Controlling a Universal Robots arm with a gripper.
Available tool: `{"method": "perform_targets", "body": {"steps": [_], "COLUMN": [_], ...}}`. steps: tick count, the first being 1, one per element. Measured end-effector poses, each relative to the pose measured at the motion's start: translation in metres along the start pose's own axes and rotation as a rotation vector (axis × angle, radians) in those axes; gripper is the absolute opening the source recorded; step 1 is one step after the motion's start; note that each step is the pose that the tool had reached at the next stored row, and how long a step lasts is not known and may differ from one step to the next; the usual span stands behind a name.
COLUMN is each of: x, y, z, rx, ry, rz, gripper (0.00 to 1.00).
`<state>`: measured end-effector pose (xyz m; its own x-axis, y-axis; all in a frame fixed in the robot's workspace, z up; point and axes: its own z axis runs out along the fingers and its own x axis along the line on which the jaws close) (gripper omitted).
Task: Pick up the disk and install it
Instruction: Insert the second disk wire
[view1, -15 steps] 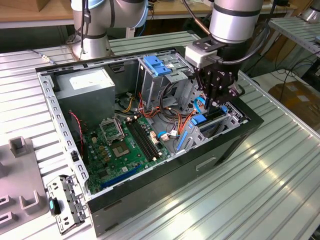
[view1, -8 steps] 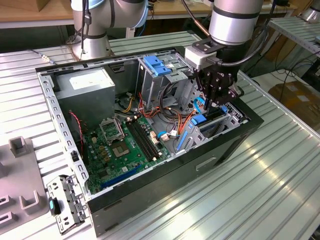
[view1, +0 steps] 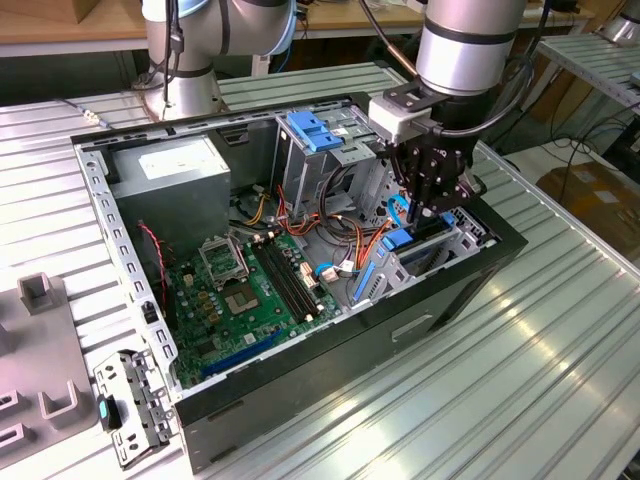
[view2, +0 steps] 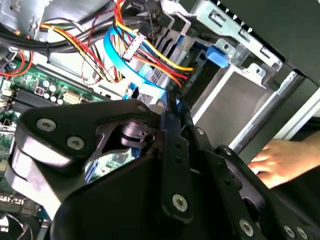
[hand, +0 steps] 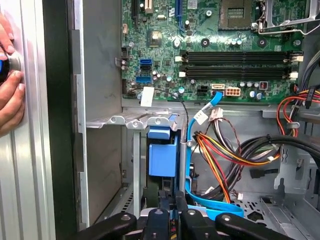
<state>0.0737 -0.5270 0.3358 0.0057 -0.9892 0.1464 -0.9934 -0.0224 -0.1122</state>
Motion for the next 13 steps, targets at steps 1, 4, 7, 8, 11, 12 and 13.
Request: {"method": "perform_targets", "body": {"steps": [1,4,7,8,11,12,13], "x": [0.0000,0.0000,0.0009,0.0013,0.0034,0.0036,0.0036], "y": [0.0000,0.0000,-0.0007,-0.0011,-0.0026,-0.0028,-0.0028], "z": [0.0001,0.0001,-0.0058,-0.0086,-0.0223,-0.0236,-0.0237], "rx": [0.0000,0.0002,0.0000,0.0001,0.0003,0.0004,0.0007], "ry": [-0.0002,-0.0012,-0.0006,-0.0006,-0.0003,-0.0003,-0.0023], "rz": [0.000,0.000,0.000,0.000,0.000,0.000,0.000], "gripper": [0.16,0.17,0.23,0.23,0.23,0.23,0.23]}}
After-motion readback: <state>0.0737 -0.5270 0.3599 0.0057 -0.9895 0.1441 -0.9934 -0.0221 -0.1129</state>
